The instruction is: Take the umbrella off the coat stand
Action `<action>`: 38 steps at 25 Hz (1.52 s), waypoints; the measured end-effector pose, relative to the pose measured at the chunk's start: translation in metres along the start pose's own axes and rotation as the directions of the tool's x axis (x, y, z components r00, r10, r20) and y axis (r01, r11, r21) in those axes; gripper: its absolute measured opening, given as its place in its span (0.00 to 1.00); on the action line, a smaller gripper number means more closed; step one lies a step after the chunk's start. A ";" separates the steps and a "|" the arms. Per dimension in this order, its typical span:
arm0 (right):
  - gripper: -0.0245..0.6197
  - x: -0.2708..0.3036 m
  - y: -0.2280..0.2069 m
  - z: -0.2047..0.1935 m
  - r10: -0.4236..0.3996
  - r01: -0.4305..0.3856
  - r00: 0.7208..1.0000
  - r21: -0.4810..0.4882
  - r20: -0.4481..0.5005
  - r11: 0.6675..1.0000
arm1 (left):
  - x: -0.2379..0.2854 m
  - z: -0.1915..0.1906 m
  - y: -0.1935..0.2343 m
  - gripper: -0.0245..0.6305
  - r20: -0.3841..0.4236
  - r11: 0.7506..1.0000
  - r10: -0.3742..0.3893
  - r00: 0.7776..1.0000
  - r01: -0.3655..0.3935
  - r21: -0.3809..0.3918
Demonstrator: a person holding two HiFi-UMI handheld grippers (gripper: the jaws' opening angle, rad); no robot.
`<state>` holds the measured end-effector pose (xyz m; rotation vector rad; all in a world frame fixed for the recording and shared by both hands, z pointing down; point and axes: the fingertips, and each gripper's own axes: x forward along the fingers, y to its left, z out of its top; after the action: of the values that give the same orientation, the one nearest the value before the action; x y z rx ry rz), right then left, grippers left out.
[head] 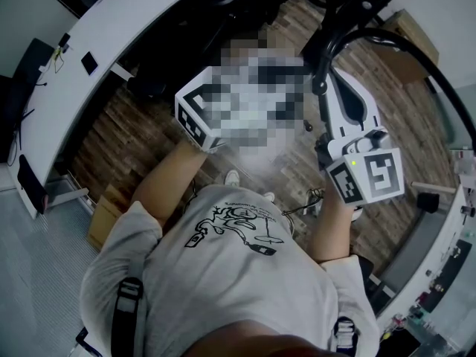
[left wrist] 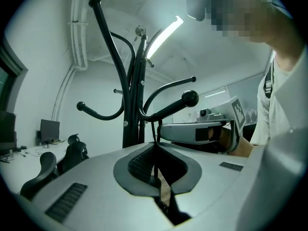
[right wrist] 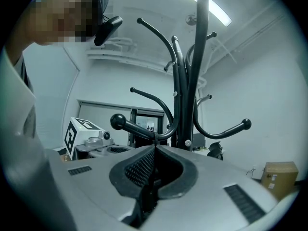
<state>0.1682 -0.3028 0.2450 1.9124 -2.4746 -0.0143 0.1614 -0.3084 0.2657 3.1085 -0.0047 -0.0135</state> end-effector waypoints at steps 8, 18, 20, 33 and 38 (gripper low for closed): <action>0.06 -0.008 0.009 0.021 -0.011 0.012 1.000 -0.055 0.012 0.998 | -0.008 0.010 -0.009 0.07 0.028 1.000 0.010 1.000 -0.010 -0.008; 0.06 -0.017 0.021 0.028 0.007 -0.005 1.000 -0.062 0.024 0.998 | -0.018 0.016 -0.020 0.07 0.043 1.000 0.028 0.999 -0.027 -0.014; 0.06 -0.018 0.023 0.029 0.010 -0.008 1.000 -0.064 0.028 0.998 | -0.019 0.017 -0.021 0.07 0.045 0.999 0.030 0.999 -0.030 -0.014; 0.05 -0.028 0.036 0.023 0.050 -0.049 0.998 -0.034 0.028 0.998 | -0.030 0.024 -0.031 0.07 0.058 0.999 0.044 0.997 -0.043 -0.019; 0.06 -0.029 0.038 0.026 0.052 -0.051 0.998 -0.043 0.028 0.998 | -0.032 0.027 -0.033 0.07 0.058 0.999 0.048 0.997 -0.048 -0.013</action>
<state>0.1382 -0.2653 0.2191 1.8453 -2.5192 -0.0937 0.1295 -0.2764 0.2383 3.0939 -0.0803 -0.1022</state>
